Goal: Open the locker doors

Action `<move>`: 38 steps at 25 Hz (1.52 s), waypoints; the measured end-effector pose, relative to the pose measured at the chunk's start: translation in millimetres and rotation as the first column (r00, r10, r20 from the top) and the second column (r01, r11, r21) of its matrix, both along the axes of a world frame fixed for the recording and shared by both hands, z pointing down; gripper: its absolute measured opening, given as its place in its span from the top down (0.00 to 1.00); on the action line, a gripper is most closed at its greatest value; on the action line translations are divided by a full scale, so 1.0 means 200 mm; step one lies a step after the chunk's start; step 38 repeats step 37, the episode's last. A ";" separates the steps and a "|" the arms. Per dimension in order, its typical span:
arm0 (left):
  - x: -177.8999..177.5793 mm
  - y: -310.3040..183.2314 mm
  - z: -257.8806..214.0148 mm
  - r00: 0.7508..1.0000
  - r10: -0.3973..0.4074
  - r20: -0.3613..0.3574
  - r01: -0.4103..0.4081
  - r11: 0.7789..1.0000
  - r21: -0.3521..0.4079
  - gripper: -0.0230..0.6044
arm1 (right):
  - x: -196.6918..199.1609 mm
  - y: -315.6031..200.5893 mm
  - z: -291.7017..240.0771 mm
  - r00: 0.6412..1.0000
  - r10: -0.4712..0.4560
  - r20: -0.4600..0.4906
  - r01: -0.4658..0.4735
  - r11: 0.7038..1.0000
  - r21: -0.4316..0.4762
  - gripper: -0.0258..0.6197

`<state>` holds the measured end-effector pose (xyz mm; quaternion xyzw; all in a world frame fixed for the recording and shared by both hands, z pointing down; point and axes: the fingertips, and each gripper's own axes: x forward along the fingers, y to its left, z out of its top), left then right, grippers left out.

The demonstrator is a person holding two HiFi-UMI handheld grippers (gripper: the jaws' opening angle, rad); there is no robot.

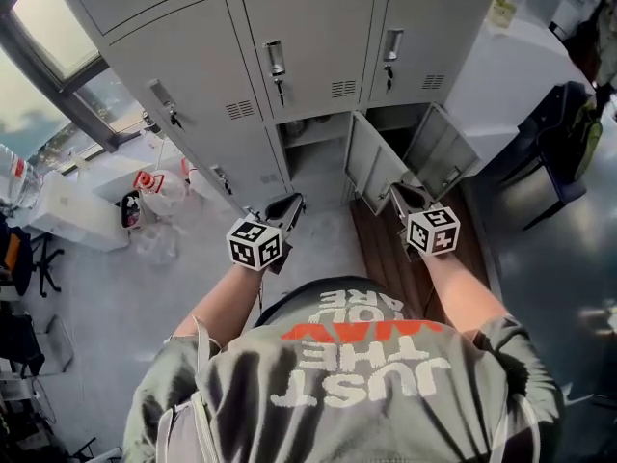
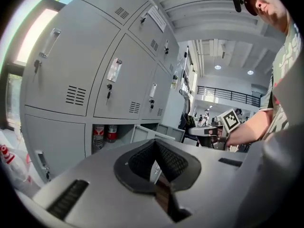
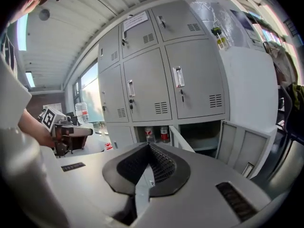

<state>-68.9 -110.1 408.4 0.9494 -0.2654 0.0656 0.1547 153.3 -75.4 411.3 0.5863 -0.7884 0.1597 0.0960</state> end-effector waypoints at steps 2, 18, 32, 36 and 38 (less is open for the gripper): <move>0.03 0.02 -0.05 1.000 -0.008 -0.008 0.008 1.000 0.015 0.95 | 0.06 0.02 -0.04 1.000 0.001 0.015 -0.002 1.000 0.022 0.90; 0.11 0.02 -0.11 1.000 0.005 0.014 -0.005 0.999 0.037 0.95 | 0.14 0.02 -0.06 1.000 0.000 0.016 -0.001 0.999 0.035 0.91; 0.19 0.01 -0.07 0.999 0.032 0.016 -0.032 0.999 0.017 0.95 | 0.22 0.03 -0.03 1.000 0.019 0.004 -0.019 1.000 0.016 0.91; 0.20 0.00 -0.08 0.999 0.038 0.017 -0.038 0.999 0.017 0.95 | 0.23 0.02 -0.03 1.000 0.022 0.004 -0.022 1.000 0.012 0.91; 0.20 0.00 -0.08 0.999 0.039 0.017 -0.039 0.999 0.017 0.95 | 0.23 0.02 -0.03 1.000 0.022 0.004 -0.022 1.000 0.011 0.91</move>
